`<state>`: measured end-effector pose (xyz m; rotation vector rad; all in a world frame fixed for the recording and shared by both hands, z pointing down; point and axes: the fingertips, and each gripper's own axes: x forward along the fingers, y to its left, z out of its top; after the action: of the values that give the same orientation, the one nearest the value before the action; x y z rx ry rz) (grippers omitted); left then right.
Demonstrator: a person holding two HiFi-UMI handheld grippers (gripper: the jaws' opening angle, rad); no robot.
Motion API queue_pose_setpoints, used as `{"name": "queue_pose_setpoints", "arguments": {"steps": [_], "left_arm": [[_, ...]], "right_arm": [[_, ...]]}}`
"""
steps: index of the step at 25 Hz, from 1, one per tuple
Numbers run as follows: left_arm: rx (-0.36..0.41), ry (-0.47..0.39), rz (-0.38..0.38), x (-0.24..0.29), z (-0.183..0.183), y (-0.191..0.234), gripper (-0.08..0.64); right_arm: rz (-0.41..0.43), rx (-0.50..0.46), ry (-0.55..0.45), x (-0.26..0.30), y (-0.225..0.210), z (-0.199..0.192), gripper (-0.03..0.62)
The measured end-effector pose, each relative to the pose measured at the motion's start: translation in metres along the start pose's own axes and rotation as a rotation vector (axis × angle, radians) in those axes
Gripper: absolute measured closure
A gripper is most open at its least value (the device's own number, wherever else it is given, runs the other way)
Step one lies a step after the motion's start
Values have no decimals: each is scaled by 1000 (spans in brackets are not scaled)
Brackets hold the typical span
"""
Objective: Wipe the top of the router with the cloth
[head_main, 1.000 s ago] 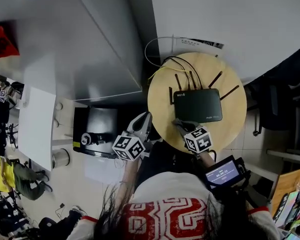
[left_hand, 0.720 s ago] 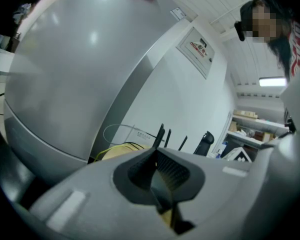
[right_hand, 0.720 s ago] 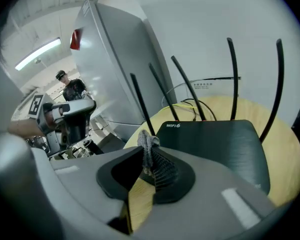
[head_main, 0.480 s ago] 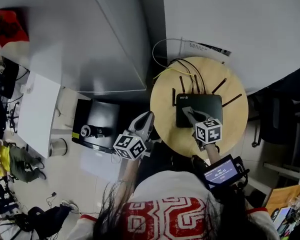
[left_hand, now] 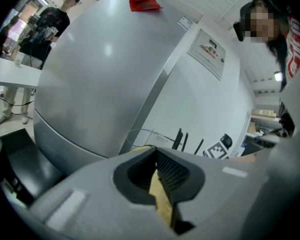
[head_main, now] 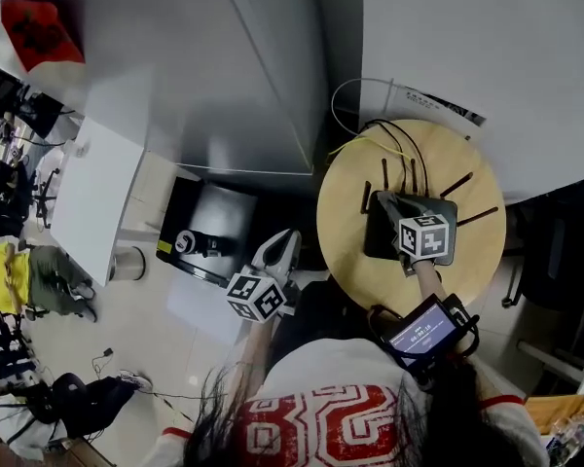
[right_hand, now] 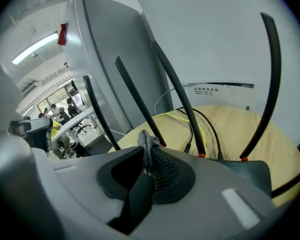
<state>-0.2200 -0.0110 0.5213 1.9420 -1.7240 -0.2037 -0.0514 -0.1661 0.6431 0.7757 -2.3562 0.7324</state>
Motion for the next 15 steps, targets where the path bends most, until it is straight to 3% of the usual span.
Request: {"name": "queue_pose_setpoints", "arguments": {"steps": [4, 8, 15], "left_arm": [[-11, -16, 34, -7, 4, 10, 565], [-11, -15, 50, -12, 6, 20, 565], [-4, 8, -2, 7, 6, 9, 565]], "right_arm": [[-11, 13, 2, 7, -9, 5, 549], [30, 33, 0, 19, 8, 5, 549], [2, 48, -19, 8, -1, -4, 549]]}}
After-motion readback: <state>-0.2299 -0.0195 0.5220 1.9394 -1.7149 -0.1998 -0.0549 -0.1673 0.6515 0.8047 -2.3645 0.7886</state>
